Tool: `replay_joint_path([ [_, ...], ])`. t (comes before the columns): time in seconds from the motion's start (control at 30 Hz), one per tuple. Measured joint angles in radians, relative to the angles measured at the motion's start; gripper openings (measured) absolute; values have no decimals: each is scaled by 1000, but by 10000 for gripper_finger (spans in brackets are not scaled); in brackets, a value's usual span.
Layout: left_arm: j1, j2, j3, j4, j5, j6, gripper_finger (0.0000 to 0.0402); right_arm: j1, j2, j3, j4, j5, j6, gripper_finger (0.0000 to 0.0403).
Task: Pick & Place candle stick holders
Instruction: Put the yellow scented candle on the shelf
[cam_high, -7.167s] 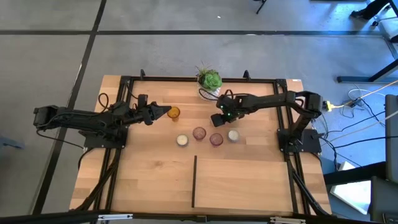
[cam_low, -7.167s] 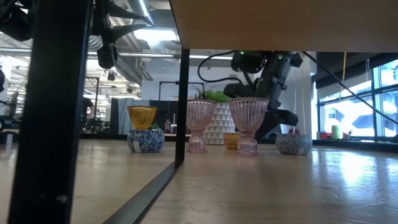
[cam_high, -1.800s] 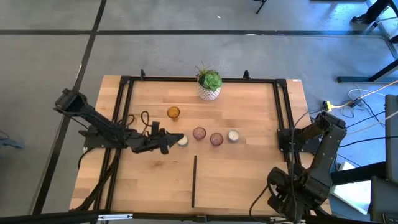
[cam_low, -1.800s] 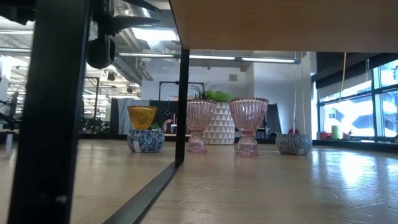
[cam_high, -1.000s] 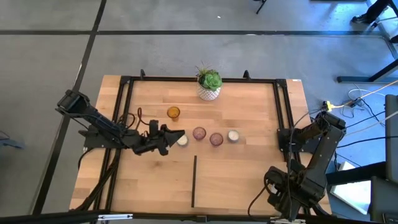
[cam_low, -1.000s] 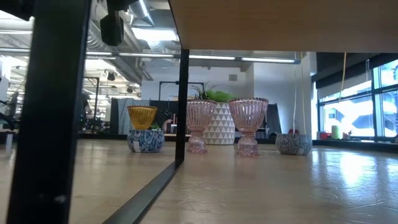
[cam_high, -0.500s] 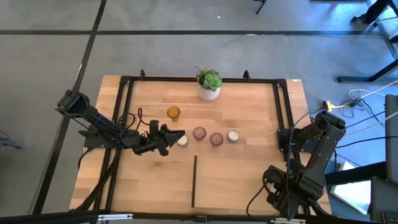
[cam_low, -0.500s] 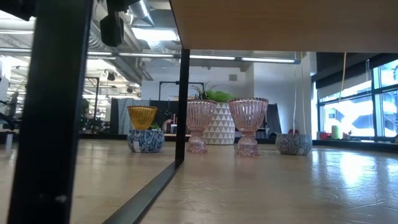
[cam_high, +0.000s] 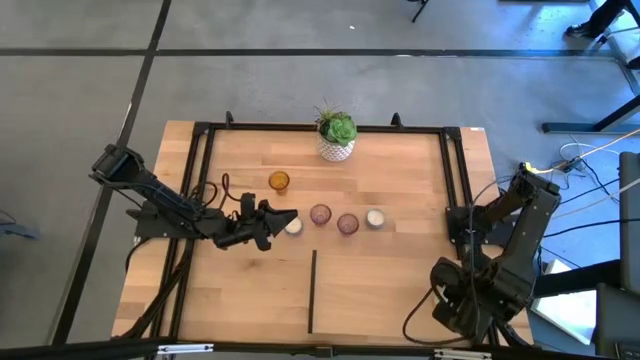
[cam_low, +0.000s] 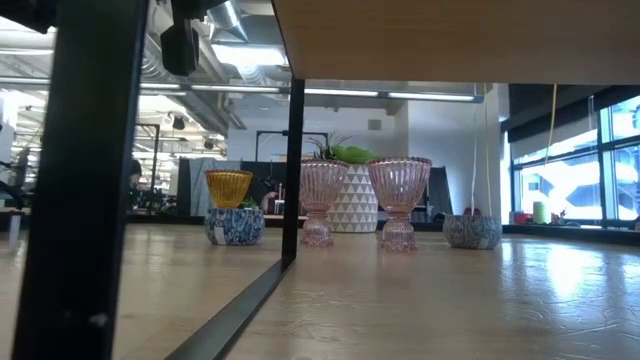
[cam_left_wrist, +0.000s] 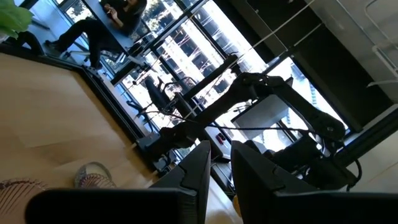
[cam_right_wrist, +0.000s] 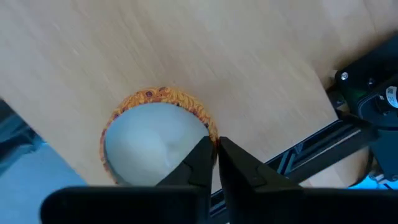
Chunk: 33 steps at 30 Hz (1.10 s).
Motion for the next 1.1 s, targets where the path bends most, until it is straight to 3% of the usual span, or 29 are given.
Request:
replay_joint_path([
  [0.43,0,0,0,-4,0,1,59,0,-10,1,0,-8,-13,58],
  [0.67,0,5,-1,-13,1,-13,59,-4,-10,2,0,5,-22,113],
  [0.87,0,5,-1,-20,17,-27,59,-38,-10,2,55,44,-107,152],
  [1.1,0,5,-1,-21,18,-35,59,-102,-10,2,201,56,-270,160],
])
